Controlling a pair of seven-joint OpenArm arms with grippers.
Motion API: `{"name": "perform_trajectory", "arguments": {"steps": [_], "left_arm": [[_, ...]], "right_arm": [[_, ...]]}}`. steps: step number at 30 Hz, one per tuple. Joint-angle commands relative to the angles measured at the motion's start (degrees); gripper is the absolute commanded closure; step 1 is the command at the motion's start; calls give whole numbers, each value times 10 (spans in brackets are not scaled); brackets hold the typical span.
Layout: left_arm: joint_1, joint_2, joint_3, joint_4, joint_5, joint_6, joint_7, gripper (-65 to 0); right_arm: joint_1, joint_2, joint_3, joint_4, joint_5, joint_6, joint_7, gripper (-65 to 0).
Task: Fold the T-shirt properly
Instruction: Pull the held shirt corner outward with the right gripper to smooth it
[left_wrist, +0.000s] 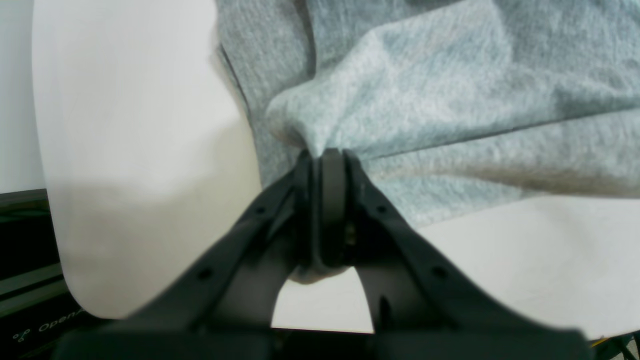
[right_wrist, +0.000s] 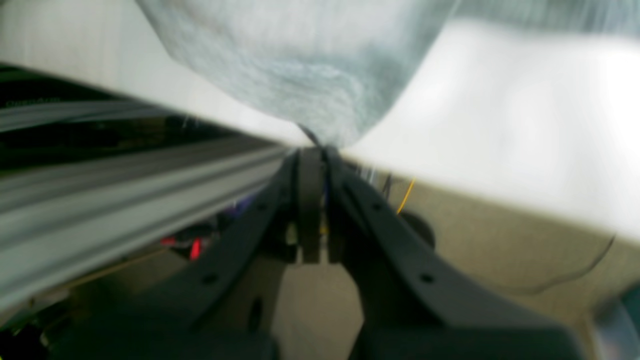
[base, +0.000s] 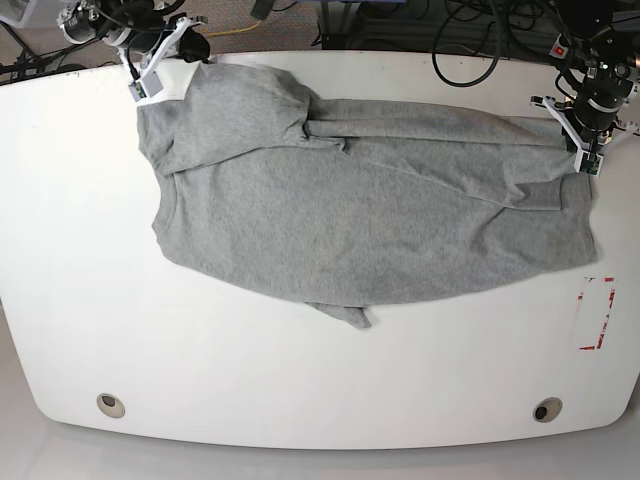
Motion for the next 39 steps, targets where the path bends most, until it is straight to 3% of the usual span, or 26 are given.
{"name": "perform_trajectory", "arguments": {"steps": [1,5,8,11,13,23,32,34,39], "left_arm": [[-2,-7,-2,9,-1,4,-8,0],[-2,-7,-2,9,-1,4,-8,0],[-2,-7,-2,9,-1,4,-8,0],[-3,-8,-2,9,-1,4,-8,0],[-3,-8,-2,9,-1,4,-8,0],[-1,-8,-2,9,-1,4,-8,0],[0,-8,-3,9,-1,4,-8,0],[0,-8,-3,9,-1,4,-8,0],[-2,-8,-3,9,-1,4,-8,0]], "right_arm": [[-4,6,3,11,12,1,7,0],[-4,7,3,8,11,1,7,-6],[-5,7,4,10,11,1,7,-181],[-2,7,8,10,11,1,7,-406],[5,7,8,9,11,1,7,-487],[73,8,8,-56,7,1,8,-493],[96,37,4,-100,8,1,10,-491],[93,35,3,-99,9,1,9,-468],[81,13,3,-99,9,1,7,-336]]}}
